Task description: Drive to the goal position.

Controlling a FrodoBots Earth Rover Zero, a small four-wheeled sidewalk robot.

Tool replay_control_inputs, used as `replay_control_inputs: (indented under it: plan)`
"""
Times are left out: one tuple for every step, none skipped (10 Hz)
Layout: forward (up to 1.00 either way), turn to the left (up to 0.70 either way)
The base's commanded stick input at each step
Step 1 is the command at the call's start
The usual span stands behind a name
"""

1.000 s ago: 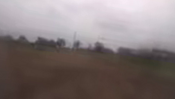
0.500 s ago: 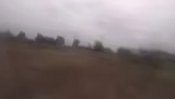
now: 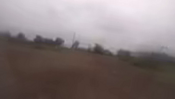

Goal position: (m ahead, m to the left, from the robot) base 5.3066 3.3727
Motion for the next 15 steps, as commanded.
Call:
replay_control_inputs:
  plan:
    - [0.7,0.0]
    - [0.7,0.0]
    - [0.7,0.0]
    - [0.7,0.0]
    - [0.7,0.0]
    - [0.7,0.0]
    - [0.7,0.0]
    - [0.7,0.0]
    - [0.7,0.0]
    - [0.7,0.0]
    - [0.7,0.0]
    - [0.7,0.0]
    - [0.7,0.0]
    - [0.7,0.0]
    - [0.7,0.0]
